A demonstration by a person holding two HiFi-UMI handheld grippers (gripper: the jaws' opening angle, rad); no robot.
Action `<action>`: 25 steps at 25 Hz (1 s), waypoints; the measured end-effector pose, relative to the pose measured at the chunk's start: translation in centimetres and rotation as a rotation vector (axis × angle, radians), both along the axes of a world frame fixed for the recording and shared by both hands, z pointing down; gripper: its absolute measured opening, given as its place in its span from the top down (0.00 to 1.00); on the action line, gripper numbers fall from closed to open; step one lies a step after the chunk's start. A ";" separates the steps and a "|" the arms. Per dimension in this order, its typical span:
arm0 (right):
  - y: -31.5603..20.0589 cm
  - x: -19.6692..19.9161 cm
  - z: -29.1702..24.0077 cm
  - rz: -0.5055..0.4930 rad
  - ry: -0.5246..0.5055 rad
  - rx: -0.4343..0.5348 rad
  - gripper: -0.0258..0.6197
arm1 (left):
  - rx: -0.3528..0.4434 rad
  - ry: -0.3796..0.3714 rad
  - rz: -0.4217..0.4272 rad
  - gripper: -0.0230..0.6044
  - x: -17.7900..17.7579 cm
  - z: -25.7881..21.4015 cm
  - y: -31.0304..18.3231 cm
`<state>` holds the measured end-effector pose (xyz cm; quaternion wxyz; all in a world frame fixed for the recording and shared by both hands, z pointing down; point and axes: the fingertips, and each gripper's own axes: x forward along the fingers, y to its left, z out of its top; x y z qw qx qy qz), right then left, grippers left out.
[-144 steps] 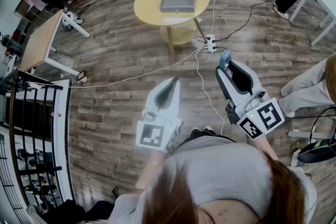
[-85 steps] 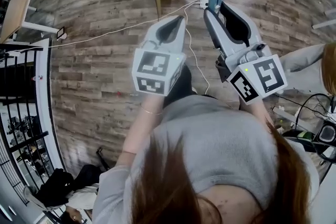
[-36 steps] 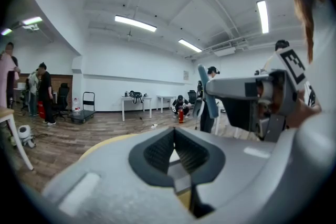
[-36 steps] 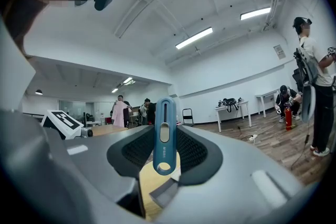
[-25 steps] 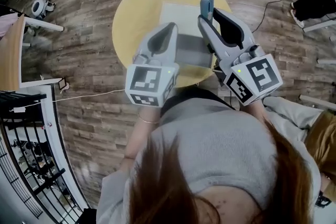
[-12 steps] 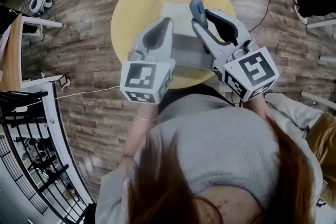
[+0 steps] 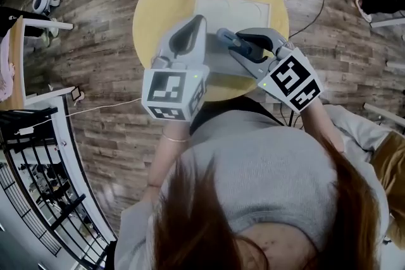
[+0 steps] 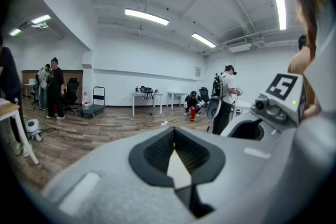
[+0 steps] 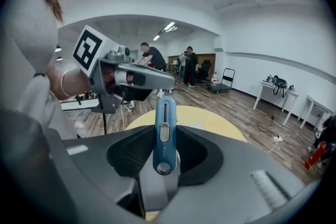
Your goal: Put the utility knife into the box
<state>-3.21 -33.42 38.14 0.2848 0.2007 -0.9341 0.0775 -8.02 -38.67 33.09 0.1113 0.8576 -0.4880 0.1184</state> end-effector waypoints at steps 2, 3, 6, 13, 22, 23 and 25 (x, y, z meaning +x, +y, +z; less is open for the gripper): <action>0.7 -0.3 1.3 -0.068 0.056 -0.021 0.76 | -0.004 0.001 -0.002 0.97 -0.2 0.2 0.1; 0.9 -0.4 1.8 -0.097 0.080 -0.033 0.76 | -0.007 0.000 -0.002 0.97 -0.2 0.3 0.2; 1.5 -0.6 3.1 -0.164 0.145 -0.062 0.76 | -0.013 -0.003 -0.001 0.97 -0.3 0.5 0.3; 2.8 -1.9 6.9 -0.305 0.303 -0.109 0.76 | -0.013 0.000 -0.001 0.97 -0.7 0.4 0.8; 3.3 -2.8 11.6 -0.339 0.401 -0.170 0.76 | -0.038 0.001 0.009 0.97 -1.0 1.2 1.0; 3.3 -3.0 11.9 -0.337 0.407 -0.175 0.76 | -0.042 0.002 0.010 0.97 -1.0 1.3 1.1; 3.2 -3.1 12.4 -0.330 0.415 -0.178 0.76 | -0.042 0.004 0.012 0.97 -1.0 1.5 1.3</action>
